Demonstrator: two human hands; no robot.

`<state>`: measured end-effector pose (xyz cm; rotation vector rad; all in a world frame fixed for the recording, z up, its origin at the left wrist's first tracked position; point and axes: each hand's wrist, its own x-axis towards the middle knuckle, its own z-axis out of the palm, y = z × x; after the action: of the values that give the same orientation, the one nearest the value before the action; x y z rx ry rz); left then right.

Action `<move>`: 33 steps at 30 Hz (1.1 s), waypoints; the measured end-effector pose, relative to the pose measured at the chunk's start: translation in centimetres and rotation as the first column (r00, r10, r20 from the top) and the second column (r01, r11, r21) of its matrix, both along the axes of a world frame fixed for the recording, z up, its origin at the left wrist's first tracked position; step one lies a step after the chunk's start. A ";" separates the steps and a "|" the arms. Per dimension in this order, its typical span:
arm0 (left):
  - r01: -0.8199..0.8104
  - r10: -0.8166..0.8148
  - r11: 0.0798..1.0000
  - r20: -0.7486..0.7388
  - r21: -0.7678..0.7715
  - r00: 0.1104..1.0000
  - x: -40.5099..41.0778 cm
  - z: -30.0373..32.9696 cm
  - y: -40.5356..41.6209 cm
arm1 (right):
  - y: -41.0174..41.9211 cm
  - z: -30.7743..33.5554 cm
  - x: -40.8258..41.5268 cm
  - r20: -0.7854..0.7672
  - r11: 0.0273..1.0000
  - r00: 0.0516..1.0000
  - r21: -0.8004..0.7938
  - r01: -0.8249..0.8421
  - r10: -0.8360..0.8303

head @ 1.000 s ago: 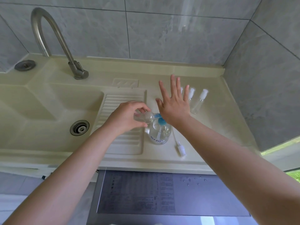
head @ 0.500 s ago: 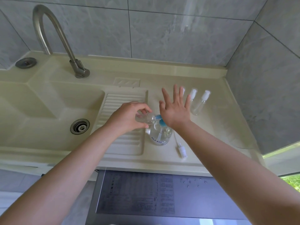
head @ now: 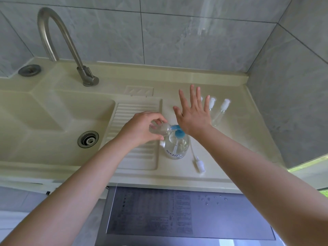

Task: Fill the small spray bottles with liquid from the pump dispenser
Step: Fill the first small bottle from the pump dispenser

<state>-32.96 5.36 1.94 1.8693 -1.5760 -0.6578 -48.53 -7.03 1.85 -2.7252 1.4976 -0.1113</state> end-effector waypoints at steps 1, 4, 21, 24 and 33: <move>-0.001 0.001 1.000 0.000 0.002 1.000 0.0 0.0 0.0 | 0.0 0.2 0.0 0.004 1.000 1.000 -0.013 -0.003 0.003; 0.001 -0.001 1.000 -0.002 0.009 1.000 0.0 0.1 0.0 | 0.3 -0.4 -0.3 0.012 0.999 1.000 0.032 0.001 -0.002; -0.007 0.007 1.000 -0.023 0.016 1.000 -0.1 0.0 0.1 | 0.1 -0.9 -0.2 -0.015 0.998 0.999 0.039 0.052 -0.051; 0.000 0.000 1.000 -0.028 0.005 1.000 -0.1 0.2 0.2 | -0.5 0.2 -0.4 -0.008 0.998 0.998 0.033 0.062 -0.062; 0.003 -0.003 1.000 -0.028 0.012 1.000 -0.2 0.2 0.0 | 0.0 -0.1 -0.5 -0.005 0.996 0.999 0.076 0.035 -0.034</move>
<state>-33.17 5.38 2.14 1.8587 -1.5601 -0.6933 -49.06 -7.06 1.74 -2.6424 1.5174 -0.0492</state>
